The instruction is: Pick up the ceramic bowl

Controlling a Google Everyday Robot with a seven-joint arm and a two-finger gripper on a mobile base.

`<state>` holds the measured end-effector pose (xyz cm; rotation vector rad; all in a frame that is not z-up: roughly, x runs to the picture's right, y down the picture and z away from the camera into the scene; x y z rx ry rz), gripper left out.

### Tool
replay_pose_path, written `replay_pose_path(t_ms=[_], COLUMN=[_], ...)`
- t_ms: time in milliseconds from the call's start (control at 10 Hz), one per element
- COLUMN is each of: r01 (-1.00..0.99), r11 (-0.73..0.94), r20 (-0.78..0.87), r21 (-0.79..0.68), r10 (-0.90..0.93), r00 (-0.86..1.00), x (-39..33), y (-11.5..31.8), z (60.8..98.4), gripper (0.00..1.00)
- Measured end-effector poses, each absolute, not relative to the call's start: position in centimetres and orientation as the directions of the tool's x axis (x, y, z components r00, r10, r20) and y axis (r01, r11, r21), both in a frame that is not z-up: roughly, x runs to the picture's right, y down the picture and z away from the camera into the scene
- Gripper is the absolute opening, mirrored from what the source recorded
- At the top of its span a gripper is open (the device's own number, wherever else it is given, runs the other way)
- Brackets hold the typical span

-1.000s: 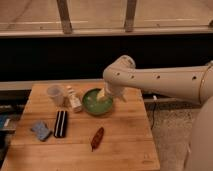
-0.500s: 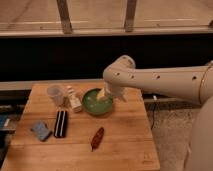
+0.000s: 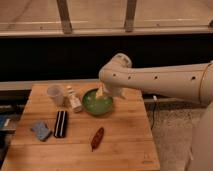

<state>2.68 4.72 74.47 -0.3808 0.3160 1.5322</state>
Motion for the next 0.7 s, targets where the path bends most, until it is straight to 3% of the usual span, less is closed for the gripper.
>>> replay_pose_path(t_ms=[700], r01=[-0.998], r11=[-0.046], r20=[-0.54], r21=[-0.034], r10=[0.842], r00=[-0.02], x=[1.8], y=[6.5], z=[82.7], gripper=[0.8])
